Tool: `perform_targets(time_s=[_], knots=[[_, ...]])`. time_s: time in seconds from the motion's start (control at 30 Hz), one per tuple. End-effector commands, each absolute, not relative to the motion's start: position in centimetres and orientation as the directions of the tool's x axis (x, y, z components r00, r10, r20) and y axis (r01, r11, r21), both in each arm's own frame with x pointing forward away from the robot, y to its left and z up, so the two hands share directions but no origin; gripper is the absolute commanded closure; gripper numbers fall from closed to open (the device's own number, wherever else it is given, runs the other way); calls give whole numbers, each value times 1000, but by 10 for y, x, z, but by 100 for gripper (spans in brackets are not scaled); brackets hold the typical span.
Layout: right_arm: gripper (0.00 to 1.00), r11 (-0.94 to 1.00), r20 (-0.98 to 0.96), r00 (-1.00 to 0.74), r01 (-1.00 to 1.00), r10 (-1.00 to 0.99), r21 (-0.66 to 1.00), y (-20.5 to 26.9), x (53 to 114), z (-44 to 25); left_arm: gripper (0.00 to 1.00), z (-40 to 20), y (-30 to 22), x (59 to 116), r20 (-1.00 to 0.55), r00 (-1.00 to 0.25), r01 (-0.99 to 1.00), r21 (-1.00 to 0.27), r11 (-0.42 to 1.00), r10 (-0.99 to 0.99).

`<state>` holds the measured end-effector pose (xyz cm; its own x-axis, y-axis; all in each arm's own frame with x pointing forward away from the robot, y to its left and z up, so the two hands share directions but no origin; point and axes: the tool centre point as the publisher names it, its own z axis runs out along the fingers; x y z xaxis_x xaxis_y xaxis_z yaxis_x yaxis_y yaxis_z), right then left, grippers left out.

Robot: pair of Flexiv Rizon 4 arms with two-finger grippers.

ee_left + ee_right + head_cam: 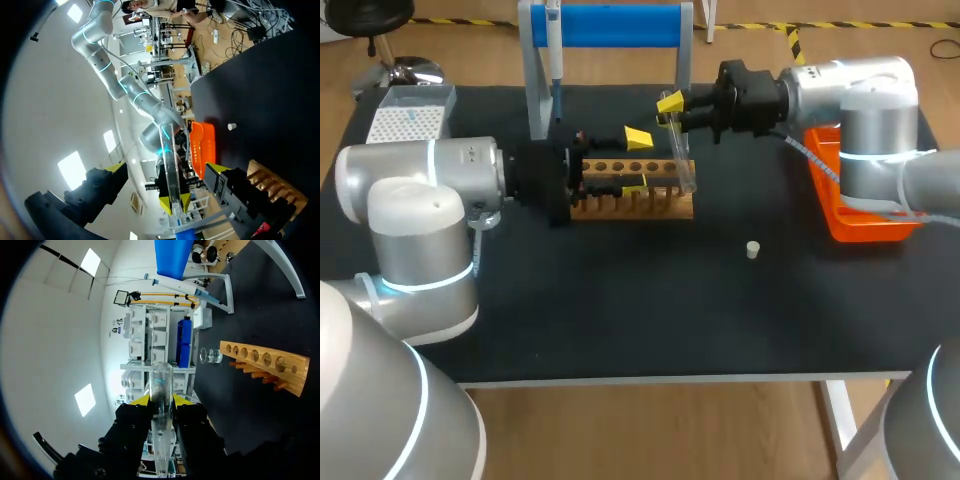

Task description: Invert the test tube, pick up the pipette, mount the tip to pipette, aspirate from beaker and dispense into the tube, eject the tip, return the pipette, and cap with the stopper.

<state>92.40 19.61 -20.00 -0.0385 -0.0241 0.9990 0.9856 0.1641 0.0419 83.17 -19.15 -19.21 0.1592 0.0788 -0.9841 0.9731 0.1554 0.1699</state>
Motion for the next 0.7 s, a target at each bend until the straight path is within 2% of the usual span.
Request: perform_targets(time_s=[0.03,0.7], knots=[[100,164,999,-39,986,-22,42,195,924,-199,0,-191,-204,827,-984,152,971,165,172,88],[100,164,999,-39,986,-22,42,195,924,-199,0,-191,-248,828,-988,134,983,143,116,78]])
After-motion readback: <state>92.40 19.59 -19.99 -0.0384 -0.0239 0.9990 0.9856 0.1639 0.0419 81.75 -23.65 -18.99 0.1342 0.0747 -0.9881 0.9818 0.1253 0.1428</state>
